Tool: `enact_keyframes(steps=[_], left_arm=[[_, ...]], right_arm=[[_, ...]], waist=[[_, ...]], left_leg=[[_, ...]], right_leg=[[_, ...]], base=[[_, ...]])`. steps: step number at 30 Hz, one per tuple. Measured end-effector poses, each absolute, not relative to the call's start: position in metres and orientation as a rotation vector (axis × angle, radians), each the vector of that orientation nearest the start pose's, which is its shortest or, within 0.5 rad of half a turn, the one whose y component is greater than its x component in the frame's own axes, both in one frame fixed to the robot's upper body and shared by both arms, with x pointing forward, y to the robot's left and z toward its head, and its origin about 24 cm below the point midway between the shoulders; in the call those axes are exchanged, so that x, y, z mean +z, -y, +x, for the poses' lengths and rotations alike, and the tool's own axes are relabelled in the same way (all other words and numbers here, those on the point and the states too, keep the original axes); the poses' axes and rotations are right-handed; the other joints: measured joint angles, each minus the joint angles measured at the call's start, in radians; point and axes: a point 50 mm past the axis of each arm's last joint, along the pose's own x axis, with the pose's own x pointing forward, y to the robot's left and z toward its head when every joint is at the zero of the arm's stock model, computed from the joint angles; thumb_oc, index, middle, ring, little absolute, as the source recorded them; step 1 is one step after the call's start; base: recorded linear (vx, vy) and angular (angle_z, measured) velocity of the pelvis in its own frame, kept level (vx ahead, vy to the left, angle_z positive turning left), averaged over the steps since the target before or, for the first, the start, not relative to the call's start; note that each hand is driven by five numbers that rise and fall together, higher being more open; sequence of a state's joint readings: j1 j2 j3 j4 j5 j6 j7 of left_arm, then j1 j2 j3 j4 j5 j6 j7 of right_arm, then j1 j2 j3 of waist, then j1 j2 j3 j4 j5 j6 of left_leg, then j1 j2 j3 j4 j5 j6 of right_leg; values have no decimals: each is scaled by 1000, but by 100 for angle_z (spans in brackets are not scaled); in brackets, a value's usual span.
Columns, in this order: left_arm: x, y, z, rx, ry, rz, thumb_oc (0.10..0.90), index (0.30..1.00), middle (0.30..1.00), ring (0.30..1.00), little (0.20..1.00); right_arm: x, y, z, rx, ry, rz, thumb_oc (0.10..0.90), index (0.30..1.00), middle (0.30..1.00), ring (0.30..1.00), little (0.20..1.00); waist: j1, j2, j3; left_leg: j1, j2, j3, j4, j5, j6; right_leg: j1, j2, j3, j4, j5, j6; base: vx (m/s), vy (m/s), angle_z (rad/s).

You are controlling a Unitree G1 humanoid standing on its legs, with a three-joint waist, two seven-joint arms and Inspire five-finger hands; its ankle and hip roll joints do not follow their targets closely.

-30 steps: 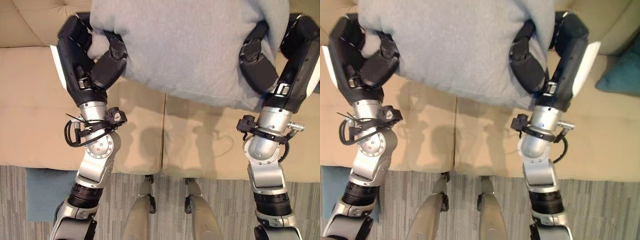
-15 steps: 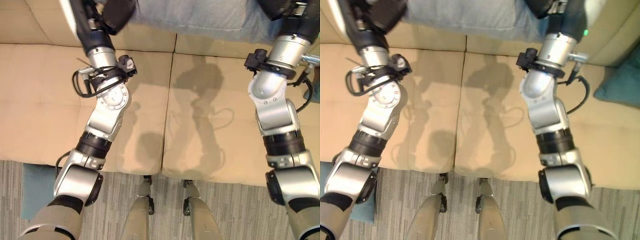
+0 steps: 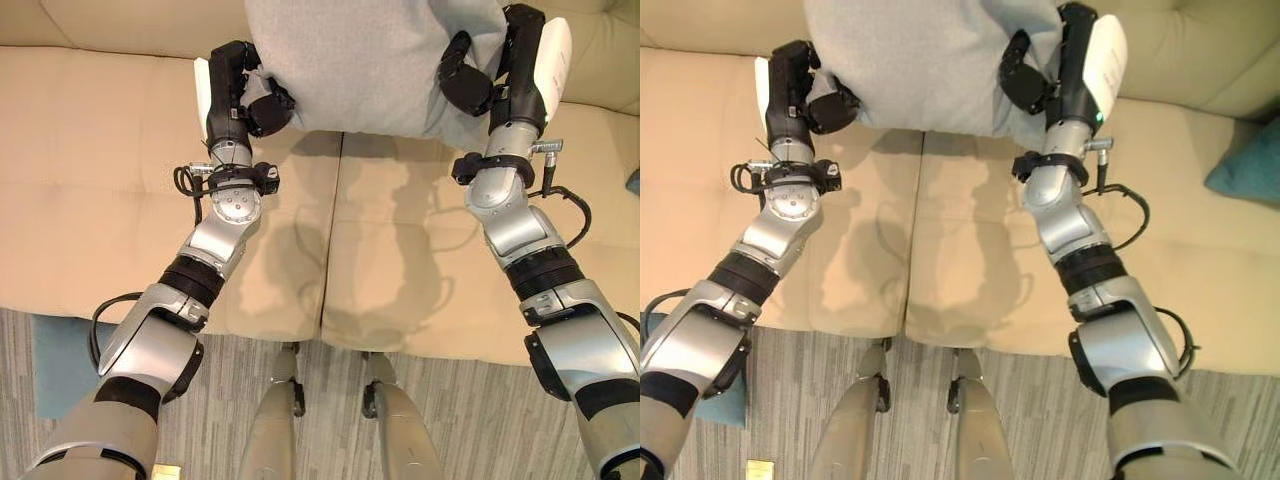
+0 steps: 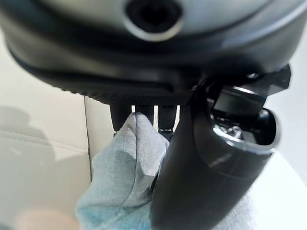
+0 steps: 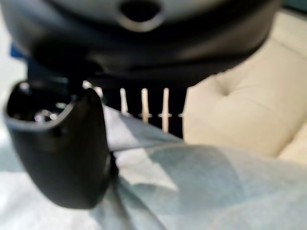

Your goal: Pick up all the scattered cushions and arrange them neatly on the sofa.

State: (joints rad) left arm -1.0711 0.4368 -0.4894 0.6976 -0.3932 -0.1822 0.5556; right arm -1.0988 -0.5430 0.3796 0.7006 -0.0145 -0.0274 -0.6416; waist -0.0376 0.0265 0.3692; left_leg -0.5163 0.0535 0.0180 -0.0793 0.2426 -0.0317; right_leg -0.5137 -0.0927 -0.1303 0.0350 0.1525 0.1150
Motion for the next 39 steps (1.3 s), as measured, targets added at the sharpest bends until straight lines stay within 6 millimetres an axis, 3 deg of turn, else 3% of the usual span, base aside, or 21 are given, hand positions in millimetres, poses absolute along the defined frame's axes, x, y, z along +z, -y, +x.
enact_keyframes(steps=[4, 9, 15, 32, 39], left_arm=[[231, -139, 397, 211, 479, 214, 800, 900, 900, 900, 900], [172, -133, 384, 128, 337, 161, 800, 900, 900, 900, 900], [133, -143, 375, 126, 212, 171, 800, 900, 900, 900, 900], [141, -157, 377, 152, 231, 168, 800, 900, 900, 900, 900], [144, -183, 369, 226, 230, -27, 800, 900, 900, 900, 900]], right_arm=[[263, 188, 394, -504, 573, -602, 800, 900, 900, 900, 900], [217, 184, 393, -439, 453, -599, 800, 900, 900, 900, 900], [196, 189, 391, -406, 391, -616, 800, 900, 900, 900, 900], [197, 189, 391, -371, 386, -598, 800, 900, 900, 900, 900], [188, 197, 371, -357, 416, -519, 800, 900, 900, 900, 900]], waist=[[1, 0, 0], [3, 0, 0], [1, 0, 0], [6, 0, 0], [2, 0, 0]], left_leg=[[1, -3, 1, 0, 0, 0], [-22, -12, 2, -8, 1, -3], [-50, -10, 2, -8, 7, -12], [-47, -6, 2, -8, 8, -12], [-21, -5, 5, -8, 7, -12]], right_leg=[[3, 1, 0, -4, -2, 1], [-18, -3, 13, -14, -18, -17], [-44, 0, 20, -21, -9, -24], [-40, 3, 18, -22, -8, -25], [-11, 3, 19, -27, -9, -25]], base=[[0, 0, 0], [-24, -3, 0], [-6, -1, 0], [3, 0, 0], [36, 4, 0]])
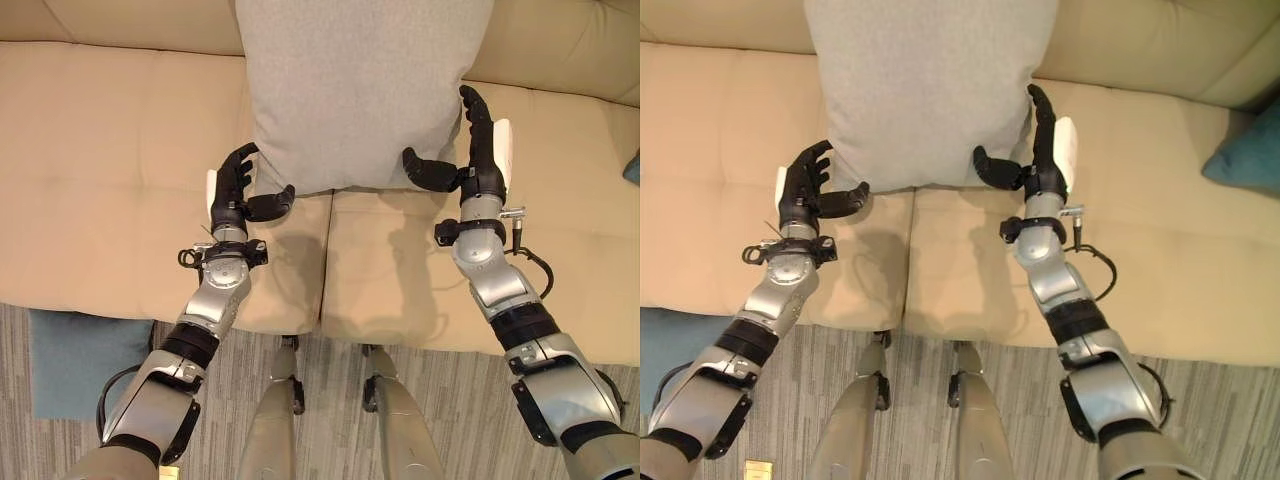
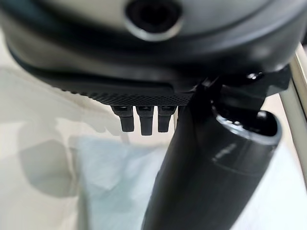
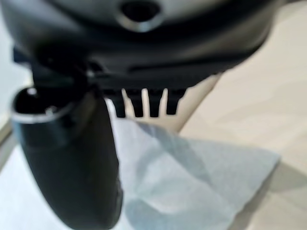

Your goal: Pick up all the scattered cushions and arrange them neatly on the sofa.

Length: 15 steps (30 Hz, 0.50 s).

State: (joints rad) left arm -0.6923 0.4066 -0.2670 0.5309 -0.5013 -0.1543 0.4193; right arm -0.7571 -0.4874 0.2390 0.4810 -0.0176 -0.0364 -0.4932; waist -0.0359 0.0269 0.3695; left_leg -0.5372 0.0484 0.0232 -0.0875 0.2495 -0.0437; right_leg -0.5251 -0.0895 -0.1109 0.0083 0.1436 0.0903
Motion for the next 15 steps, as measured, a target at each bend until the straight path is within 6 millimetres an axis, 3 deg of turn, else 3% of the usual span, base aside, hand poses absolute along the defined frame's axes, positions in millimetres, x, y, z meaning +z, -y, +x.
enact_keyframes(steps=[8, 12, 15], left_arm=[[151, -203, 364, 319, 279, -115, 800, 900, 900, 900, 900], [154, -202, 364, 312, 290, -115, 800, 900, 900, 900, 900], [159, -200, 365, 305, 305, -118, 800, 900, 900, 900, 900]], right_arm=[[165, 210, 353, -373, 373, -469, 800, 900, 900, 900, 900], [152, 202, 346, -327, 347, -399, 800, 900, 900, 900, 900], [145, 194, 338, -269, 358, -340, 800, 900, 900, 900, 900]], waist=[[-12, 0, 0], [-38, -6, -3], [-82, -8, -4]], left_leg=[[3, 6, 12, 0, -8, -1], [1, 7, 26, 0, -14, -1], [0, 7, 44, 0, -23, 5]], right_leg=[[2, 8, 12, -10, 3, -3], [-8, 9, 27, -12, 5, -5], [-16, 8, 35, -13, 5, -5]], base=[[38, 18, -4], [50, 30, -9], [63, 40, -13]])
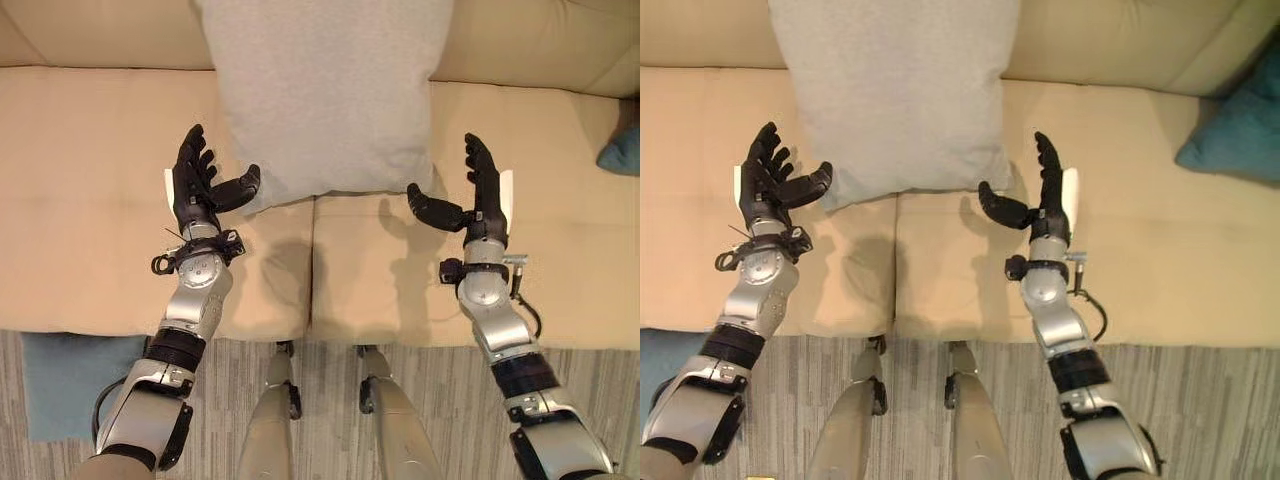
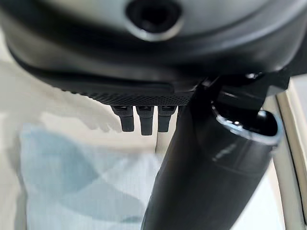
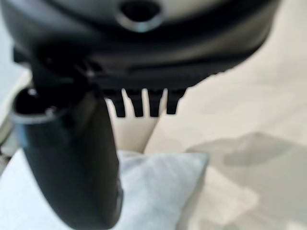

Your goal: Pick up all the scattered cushions and arrange them neatly on the sofa.

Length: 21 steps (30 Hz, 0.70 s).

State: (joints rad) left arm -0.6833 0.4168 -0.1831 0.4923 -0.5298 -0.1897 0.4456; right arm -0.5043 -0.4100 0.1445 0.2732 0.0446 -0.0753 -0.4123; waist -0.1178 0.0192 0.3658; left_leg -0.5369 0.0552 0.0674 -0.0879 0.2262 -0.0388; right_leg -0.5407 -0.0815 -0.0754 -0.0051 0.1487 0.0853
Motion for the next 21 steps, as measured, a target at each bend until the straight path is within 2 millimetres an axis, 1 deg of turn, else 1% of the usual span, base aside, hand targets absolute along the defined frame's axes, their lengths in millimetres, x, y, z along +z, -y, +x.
enact_keyframes(steps=[2, 3, 5, 6, 9, 11, 13, 18, 21], left_arm=[[163, -200, 366, 303, 314, -120, 800, 900, 900, 900, 900], [164, -200, 367, 307, 317, -119, 800, 900, 900, 900, 900], [166, -204, 367, 316, 320, -115, 400, 300, 300, 300, 300], [167, -206, 367, 323, 323, -118, 400, 300, 300, 300, 300], [169, -211, 367, 342, 331, -128, 400, 300, 300, 300, 300], [171, -218, 367, 359, 334, -113, 400, 300, 300, 300, 300], [175, -224, 366, 372, 342, -91, 400, 300, 300, 300, 300], [178, -227, 368, 377, 346, -76, 400, 300, 300, 300, 300], [179, -227, 369, 378, 343, -66, 400, 300, 300, 300, 300]], right_arm=[[144, 193, 334, -252, 367, -326, 800, 900, 900, 900, 900], [142, 194, 333, -242, 364, -319, 800, 900, 900, 900, 900], [141, 194, 332, -231, 357, -305, 800, 900, 900, 900, 900], [141, 195, 332, -226, 353, -293, 800, 900, 900, 900, 900], [141, 196, 327, -218, 363, -272, 800, 900, 900, 900, 900], [145, 193, 324, -195, 387, -245, 800, 900, 900, 900, 900], [151, 192, 323, -174, 421, -230, 800, 900, 900, 900, 900], [156, 194, 321, -180, 454, -206, 800, 900, 900, 900, 900], [154, 195, 320, -183, 446, -188, 800, 900, 900, 900, 900]], waist=[[-16, -2, -1], [-26, -8, -5], [-28, -16, -9], [-35, -19, -10], [-39, -22, -9], [-41, -27, -10], [-44, -37, -13], [-65, -52, -19], [-69, -53, -20]], left_leg=[[-1, 1, 8, 0, -4, 0], [-3, 2, 15, 0, -7, 0], [-11, 3, 32, 0, -8, 0], [-18, 4, 34, 0, -8, 0], [-22, 4, 37, 0, -8, 0], [-22, 4, 41, 0, -10, 2], [-22, 3, 59, 0, -11, 3], [-22, 3, 59, 0, -11, 3], [-22, 3, 60, 0, -11, 3]], right_leg=[[-6, 0, 5, 0, 0, 0], [-14, 2, 16, 0, 0, 0], [-28, 3, 27, 0, 1, 0], [-35, 4, 29, 0, 2, 0], [-42, 5, 33, 0, 3, 0], [-46, 5, 46, 0, 4, 2], [-52, 5, 55, 0, 7, 3], [-52, 4, 56, 0, 8, 3], [-53, 5, 56, 0, 8, 2]], base=[[46, 32, -13], [46, 25, -16], [48, 24, -15], [46, 26, -8], [48, 15, -4], [43, 8, -10], [28, 0, -12], [5, 0, -1], [0, 0, 0]])
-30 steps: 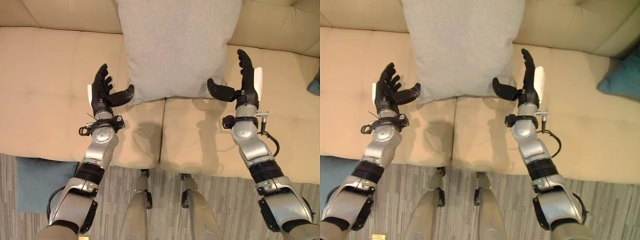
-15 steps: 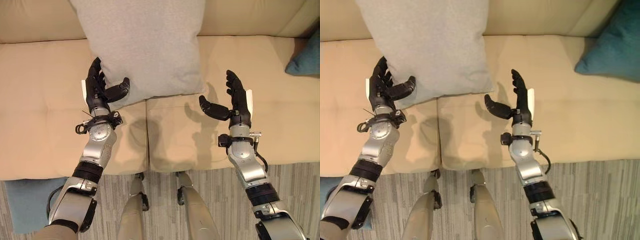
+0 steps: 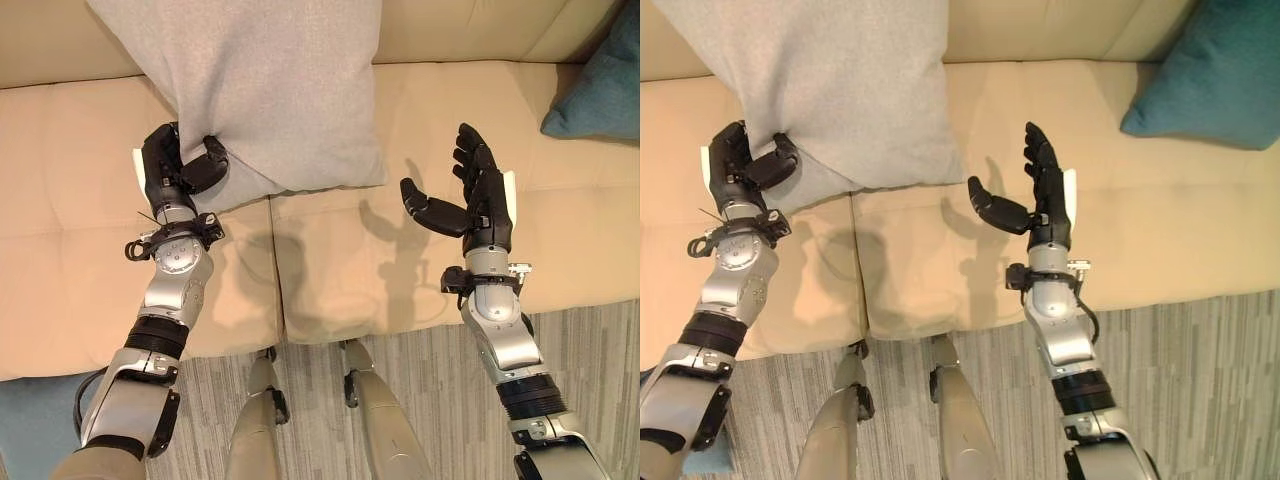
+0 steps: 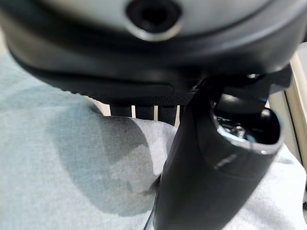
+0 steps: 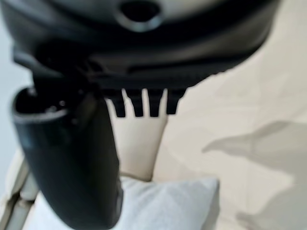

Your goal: Pick up all the scattered cushions and arrange them neatly on the sofa.

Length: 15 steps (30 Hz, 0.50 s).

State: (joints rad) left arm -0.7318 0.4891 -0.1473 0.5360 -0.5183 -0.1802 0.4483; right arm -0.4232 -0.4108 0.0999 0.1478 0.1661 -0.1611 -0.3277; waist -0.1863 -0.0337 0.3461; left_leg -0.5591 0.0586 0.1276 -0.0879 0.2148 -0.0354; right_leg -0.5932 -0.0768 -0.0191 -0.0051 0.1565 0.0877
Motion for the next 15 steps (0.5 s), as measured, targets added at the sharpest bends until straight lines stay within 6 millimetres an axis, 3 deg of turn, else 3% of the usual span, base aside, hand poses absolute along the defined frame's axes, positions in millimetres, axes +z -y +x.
enact_keyframes(steps=[15], left_arm=[[196, -243, 369, 406, 369, 66, 400, 300, 300, 300, 300]], right_arm=[[146, 193, 318, -136, 420, -175, 800, 900, 900, 900, 900]], waist=[[-6, 0, 0]], left_leg=[[-11, -1, 5, 0, 0, 0]], right_leg=[[-17, 0, 12, -1, 7, 3]], base=[[1, 2, -1]])
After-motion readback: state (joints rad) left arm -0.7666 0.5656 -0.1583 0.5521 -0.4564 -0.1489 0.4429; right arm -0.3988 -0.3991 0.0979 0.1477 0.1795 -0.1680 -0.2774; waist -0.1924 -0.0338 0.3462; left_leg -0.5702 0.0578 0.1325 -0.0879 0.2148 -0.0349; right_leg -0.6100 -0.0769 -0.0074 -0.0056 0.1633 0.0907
